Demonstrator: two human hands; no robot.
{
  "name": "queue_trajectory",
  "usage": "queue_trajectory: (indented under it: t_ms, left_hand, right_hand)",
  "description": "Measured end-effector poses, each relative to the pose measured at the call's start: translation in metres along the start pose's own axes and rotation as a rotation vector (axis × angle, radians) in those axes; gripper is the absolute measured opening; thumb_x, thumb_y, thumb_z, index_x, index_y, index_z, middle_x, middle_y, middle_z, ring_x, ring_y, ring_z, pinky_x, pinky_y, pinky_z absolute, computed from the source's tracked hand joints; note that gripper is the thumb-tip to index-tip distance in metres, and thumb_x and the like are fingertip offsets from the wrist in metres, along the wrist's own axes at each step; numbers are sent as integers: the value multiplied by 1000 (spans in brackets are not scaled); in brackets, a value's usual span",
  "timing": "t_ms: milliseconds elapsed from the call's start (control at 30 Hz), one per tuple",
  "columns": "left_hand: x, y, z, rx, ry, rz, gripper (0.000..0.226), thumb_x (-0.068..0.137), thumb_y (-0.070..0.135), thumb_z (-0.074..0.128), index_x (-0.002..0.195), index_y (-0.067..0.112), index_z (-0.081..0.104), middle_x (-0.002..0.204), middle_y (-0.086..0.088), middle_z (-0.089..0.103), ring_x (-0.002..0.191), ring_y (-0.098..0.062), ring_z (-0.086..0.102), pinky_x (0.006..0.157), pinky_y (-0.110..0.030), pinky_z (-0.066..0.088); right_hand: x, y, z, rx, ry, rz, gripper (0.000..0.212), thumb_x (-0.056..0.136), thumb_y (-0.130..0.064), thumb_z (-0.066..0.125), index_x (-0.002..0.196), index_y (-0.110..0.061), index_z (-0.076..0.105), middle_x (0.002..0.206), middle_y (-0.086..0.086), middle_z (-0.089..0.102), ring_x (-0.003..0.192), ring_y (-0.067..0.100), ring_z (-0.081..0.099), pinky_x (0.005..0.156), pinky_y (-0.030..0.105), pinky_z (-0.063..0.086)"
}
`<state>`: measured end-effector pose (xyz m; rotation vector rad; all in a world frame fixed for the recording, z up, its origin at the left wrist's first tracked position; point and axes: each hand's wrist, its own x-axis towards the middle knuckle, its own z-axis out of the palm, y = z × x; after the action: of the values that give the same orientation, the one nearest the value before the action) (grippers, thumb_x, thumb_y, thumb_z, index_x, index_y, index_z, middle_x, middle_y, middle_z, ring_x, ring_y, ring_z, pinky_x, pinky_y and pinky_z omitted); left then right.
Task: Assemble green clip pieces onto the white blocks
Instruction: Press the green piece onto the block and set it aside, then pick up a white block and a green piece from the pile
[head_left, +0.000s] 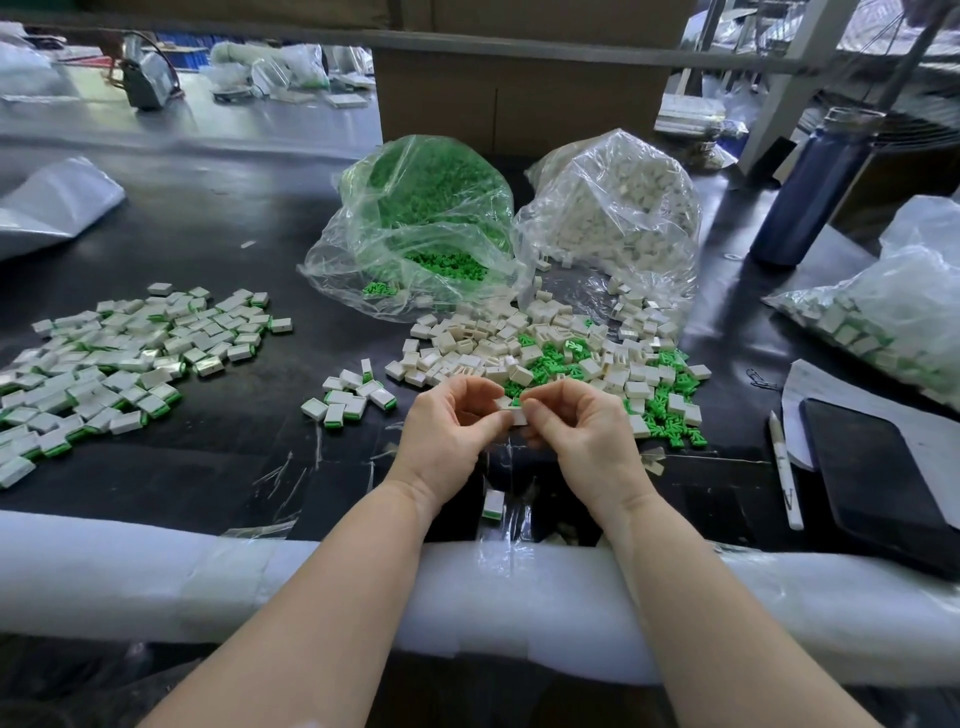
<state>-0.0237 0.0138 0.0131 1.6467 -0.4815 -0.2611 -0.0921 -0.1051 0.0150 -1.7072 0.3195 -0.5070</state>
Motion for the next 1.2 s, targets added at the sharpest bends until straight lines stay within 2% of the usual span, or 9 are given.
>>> queue_trajectory:
  t_ms: [133, 233, 300, 567, 700, 767, 867, 1000, 1200]
  left_hand:
    - [4, -5, -5, 163, 286, 9, 12, 83, 6, 67, 94, 8, 69, 86, -9, 68, 74, -14, 66, 71, -24, 54]
    - [6, -5, -14, 371, 518, 76, 17, 85, 4, 63, 99, 8, 71, 102, -8, 62, 81, -16, 59, 78, -11, 40]
    - [7, -6, -17, 450, 552, 37, 21, 87, 2, 59, 105, 5, 69, 110, -10, 54, 90, -21, 58, 79, -6, 31]
    - [8, -9, -14, 672, 447, -92, 35, 89, 8, 55, 121, -5, 55, 132, -14, 38, 124, -30, 34, 103, -25, 25]
    - [6, -9, -12, 761, 436, 6, 32, 86, 9, 59, 117, 5, 61, 128, -10, 44, 124, -27, 32, 104, -30, 24]
    - [4, -9, -8, 776, 375, 104, 26, 85, 9, 60, 110, 12, 66, 121, -5, 48, 119, -26, 37, 100, -32, 26]
    - [5, -12, -2, 901, 188, 117, 36, 89, 15, 54, 123, 27, 58, 131, 1, 40, 122, -22, 28, 102, -35, 21]
    - [8, -20, 1, 1007, 64, 112, 44, 93, 23, 44, 133, 42, 45, 146, 9, 24, 129, -13, 10, 106, -37, 10]
    - [8, -19, 0, 889, 144, 131, 31, 89, 28, 57, 119, 32, 61, 131, 8, 41, 122, -16, 24, 100, -33, 17]
  right_hand:
    - [0, 1, -2, -128, 49, -40, 6, 88, -13, 63, 88, -19, 65, 81, -4, 66, 77, 8, 62, 75, 29, 56]
    - [0, 1, -3, -157, 96, -43, 11, 87, -12, 64, 82, -22, 65, 77, -5, 65, 73, 8, 59, 74, 35, 56]
    - [1, 1, -4, -182, 129, -45, 13, 87, -12, 65, 80, -23, 64, 76, -3, 65, 74, 13, 60, 74, 36, 55]
    - [2, 5, -5, -420, 192, -98, 5, 88, -18, 64, 83, -17, 66, 74, -8, 61, 78, 14, 57, 76, 33, 49]
    - [1, 7, -4, -551, 142, -111, 8, 89, -12, 61, 92, -14, 68, 89, -1, 66, 90, 22, 58, 84, 37, 48]
    - [1, 8, -3, -613, 130, -149, 10, 88, -9, 61, 93, -12, 69, 89, -5, 62, 93, 20, 57, 83, 27, 44]
    - [2, 7, 0, -721, 95, -220, 13, 88, -9, 62, 96, -12, 71, 91, -6, 56, 93, 16, 52, 75, 15, 29]
    - [2, 9, 5, -889, -16, -226, 27, 92, -22, 57, 117, -22, 66, 110, 0, 54, 106, 18, 44, 94, 26, 31]
    - [3, 9, 11, -1003, -1, -229, 29, 88, -36, 61, 113, -25, 66, 110, -2, 53, 111, 19, 43, 93, 32, 24]
